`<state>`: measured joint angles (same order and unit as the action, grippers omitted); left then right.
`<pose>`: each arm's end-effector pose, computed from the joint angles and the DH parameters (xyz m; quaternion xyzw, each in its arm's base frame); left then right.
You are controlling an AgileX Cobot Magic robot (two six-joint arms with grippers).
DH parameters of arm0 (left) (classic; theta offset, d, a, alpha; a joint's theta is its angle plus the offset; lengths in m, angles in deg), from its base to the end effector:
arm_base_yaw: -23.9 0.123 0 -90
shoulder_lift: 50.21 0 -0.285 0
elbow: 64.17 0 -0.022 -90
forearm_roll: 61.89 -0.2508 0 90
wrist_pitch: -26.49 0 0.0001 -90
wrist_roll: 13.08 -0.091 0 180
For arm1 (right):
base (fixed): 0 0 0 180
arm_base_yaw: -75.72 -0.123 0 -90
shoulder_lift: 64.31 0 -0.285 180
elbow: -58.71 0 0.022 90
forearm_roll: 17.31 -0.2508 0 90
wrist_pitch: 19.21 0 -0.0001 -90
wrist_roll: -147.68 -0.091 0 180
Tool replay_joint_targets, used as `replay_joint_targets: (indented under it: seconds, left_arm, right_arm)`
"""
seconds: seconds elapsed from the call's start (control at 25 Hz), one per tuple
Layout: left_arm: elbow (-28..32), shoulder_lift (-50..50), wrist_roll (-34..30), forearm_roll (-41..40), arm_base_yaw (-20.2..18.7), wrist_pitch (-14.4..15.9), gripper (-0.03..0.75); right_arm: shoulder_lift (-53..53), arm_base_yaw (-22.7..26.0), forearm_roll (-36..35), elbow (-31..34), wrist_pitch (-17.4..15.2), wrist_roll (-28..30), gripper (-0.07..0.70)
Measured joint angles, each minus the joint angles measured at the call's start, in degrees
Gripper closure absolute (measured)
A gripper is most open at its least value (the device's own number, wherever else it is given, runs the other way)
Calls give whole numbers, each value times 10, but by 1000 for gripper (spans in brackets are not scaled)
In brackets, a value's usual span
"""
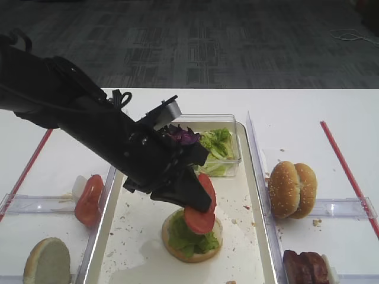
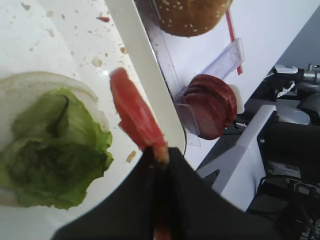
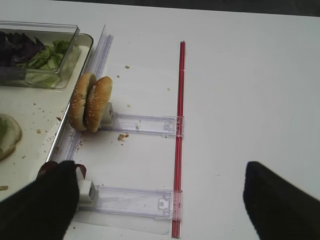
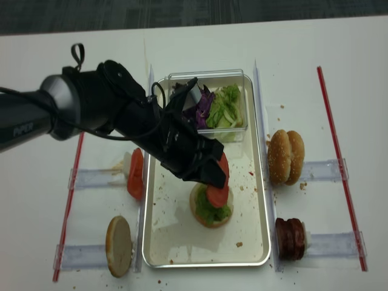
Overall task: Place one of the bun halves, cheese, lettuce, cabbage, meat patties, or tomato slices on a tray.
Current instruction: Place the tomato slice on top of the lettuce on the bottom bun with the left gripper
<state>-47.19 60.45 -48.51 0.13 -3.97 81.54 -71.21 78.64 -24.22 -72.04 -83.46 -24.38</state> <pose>0.2630 -0.2137 0.1944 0.1900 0.8894 -0.4157 0.0073 -0.0083 0.0103 0.2696 -0.0422 0.8652 0.0129 0.4995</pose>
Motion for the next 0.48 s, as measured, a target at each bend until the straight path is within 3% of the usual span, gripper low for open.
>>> replay_joint_targets:
  seconds: [0.48]
  left_arm:
    - [0, 57, -17, 1, 0, -10, 677]
  right_arm:
    - [0, 0, 0, 0, 0, 0, -59]
